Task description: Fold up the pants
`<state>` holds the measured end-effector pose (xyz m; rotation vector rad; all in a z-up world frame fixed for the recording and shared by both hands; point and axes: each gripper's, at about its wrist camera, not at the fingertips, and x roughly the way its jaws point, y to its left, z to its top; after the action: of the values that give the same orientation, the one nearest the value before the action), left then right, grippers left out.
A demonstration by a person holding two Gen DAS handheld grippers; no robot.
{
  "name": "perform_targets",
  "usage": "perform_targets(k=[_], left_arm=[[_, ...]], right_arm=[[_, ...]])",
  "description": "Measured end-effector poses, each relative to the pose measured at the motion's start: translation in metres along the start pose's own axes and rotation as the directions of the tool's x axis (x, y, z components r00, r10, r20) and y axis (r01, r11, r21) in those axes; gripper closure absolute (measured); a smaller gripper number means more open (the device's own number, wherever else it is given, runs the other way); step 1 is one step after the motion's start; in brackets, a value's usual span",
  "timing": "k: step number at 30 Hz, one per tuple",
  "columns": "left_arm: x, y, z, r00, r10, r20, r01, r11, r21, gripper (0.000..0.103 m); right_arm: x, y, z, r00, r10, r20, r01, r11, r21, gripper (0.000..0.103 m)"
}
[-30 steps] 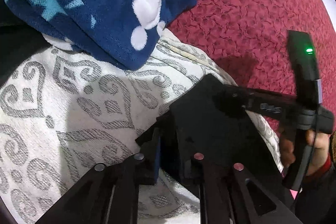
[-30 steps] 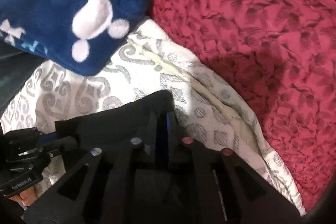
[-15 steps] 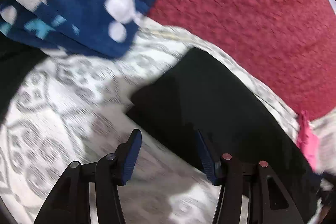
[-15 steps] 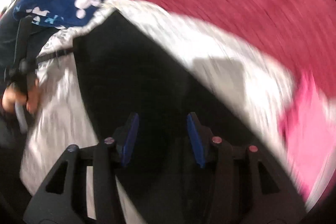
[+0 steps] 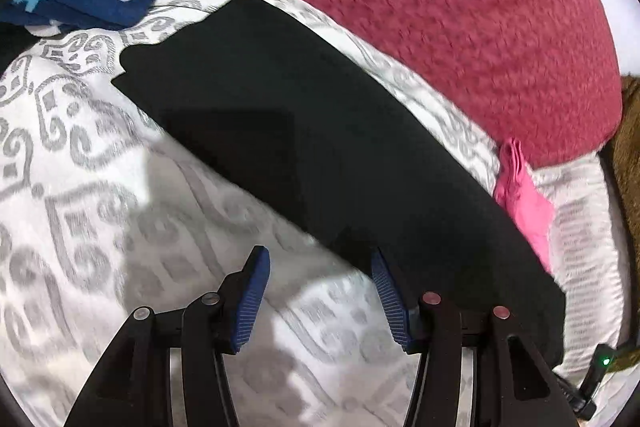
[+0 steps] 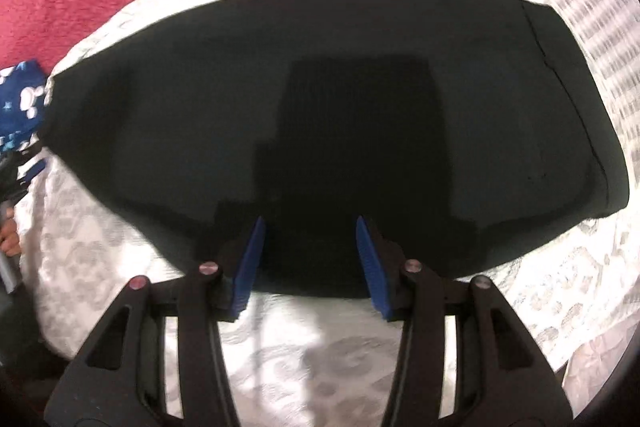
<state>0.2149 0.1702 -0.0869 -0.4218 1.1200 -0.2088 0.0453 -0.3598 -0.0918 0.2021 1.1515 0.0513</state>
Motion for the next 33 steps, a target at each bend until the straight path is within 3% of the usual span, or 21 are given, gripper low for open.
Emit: perform_targets(k=[4, 6, 10, 14, 18, 21, 29, 32, 33], left_arm=[[-0.012, -0.010, -0.010, 1.000, 0.028, 0.007, -0.028, 0.999, 0.028, 0.049], [-0.019, -0.003, -0.009, 0.999, 0.042, 0.026, -0.043, 0.999, 0.011, 0.049], [-0.029, 0.026, 0.002, 0.996, 0.066, 0.058, -0.062, 0.996, -0.070, 0.048], [-0.034, 0.061, 0.022, 0.992, 0.080, 0.096, -0.069, 0.991, -0.119, 0.048], [-0.025, 0.100, 0.047, 0.993, 0.084, 0.087, -0.064, 0.976, -0.210, 0.048], [-0.019, 0.131, 0.063, 0.993, -0.004, 0.119, 0.039, 0.954, -0.296, 0.048], [-0.011, 0.133, 0.091, 0.990, 0.010, 0.141, 0.038, 0.944, -0.329, 0.048], [-0.020, 0.128, 0.089, 0.982, -0.065, 0.179, 0.119, 0.943, -0.311, 0.055], [-0.023, 0.126, 0.089, 0.982, -0.051, 0.181, 0.104, 0.948, -0.301, 0.055]], right_arm=[[-0.002, 0.020, -0.010, 0.994, -0.108, 0.025, 0.110, 0.991, -0.081, 0.054], [-0.008, 0.026, -0.013, 0.992, -0.125, 0.025, 0.127, 0.988, -0.086, 0.054], [-0.026, 0.033, -0.014, 0.999, 0.025, 0.038, -0.023, 0.998, -0.059, 0.054], [-0.036, 0.067, -0.008, 0.995, 0.058, 0.075, -0.045, 0.985, -0.165, 0.053], [-0.021, 0.117, 0.001, 0.992, 0.114, 0.047, -0.100, 0.966, -0.240, 0.053], [-0.007, 0.143, -0.002, 0.991, 0.133, 0.019, -0.123, 0.954, -0.272, 0.053], [0.003, 0.126, -0.001, 0.989, 0.147, 0.005, -0.144, 0.972, -0.186, 0.053], [0.000, 0.129, 0.001, 0.986, 0.165, 0.018, -0.159, 0.968, -0.192, 0.053], [-0.001, 0.132, 0.003, 0.984, 0.179, 0.018, -0.172, 0.963, -0.206, 0.053]])
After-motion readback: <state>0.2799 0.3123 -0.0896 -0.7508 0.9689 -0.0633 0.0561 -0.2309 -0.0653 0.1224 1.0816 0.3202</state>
